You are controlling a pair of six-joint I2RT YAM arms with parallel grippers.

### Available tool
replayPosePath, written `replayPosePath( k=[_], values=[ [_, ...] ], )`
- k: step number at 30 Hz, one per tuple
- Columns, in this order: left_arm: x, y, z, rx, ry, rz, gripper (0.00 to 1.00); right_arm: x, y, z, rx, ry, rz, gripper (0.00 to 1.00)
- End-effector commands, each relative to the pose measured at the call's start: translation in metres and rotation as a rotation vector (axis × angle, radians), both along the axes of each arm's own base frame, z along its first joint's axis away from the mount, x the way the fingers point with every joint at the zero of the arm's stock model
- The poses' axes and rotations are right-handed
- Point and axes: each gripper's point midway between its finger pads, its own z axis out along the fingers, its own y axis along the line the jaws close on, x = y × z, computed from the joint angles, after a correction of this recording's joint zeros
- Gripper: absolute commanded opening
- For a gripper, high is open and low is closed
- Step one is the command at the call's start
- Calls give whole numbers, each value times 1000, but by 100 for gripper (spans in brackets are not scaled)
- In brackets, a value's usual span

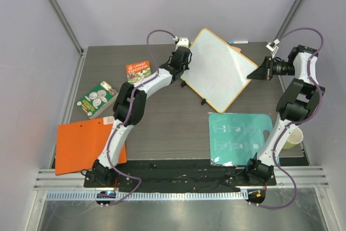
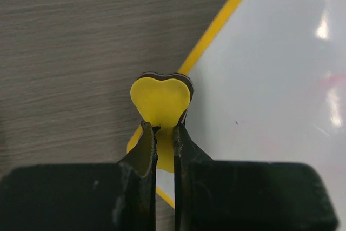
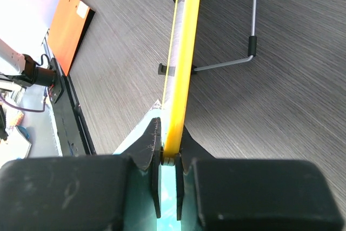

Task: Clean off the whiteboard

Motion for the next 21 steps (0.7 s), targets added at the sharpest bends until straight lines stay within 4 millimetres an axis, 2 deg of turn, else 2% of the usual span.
replayPosePath(
  k=[1,2,4,5,7,8,12,13,14,18,19,21],
  values=[
    [-80,-81,-10,32,13,-243,0,0,-14,-19,-256,-161,151,1],
    [-99,-104,-6,25,-2,-296,0,0,-14,-18,-256,-161,151,1],
    [-122,-122,-10,29,3,-347,0,0,-13,-19,-257,-160,154,1],
    [-143,-139,-11,42,-1,-391,0,-1,-14,-19,-257,-158,153,1],
    [-162,-157,-14,43,1,-435,0,-2,-14,-20,-261,-157,156,1],
    [-178,-170,-15,42,3,-468,0,-3,-14,-19,-264,-159,156,1],
    [-195,-196,-22,44,-2,-515,0,-4,-13,-21,-260,-157,159,2],
    [-192,-196,-31,52,12,-503,0,-4,-13,-21,-261,-155,159,1],
    [-186,-198,-24,37,3,-484,0,-4,-12,-22,-259,-154,162,1],
    [-151,-173,-19,14,-6,-375,0,-4,-13,-23,-256,-152,160,1],
    [-132,-158,-15,11,-19,-324,0,-4,-12,-24,-256,-152,163,1],
    [-114,-143,-3,-1,-44,-278,0,-4,-13,-23,-256,-152,160,1]
  ],
)
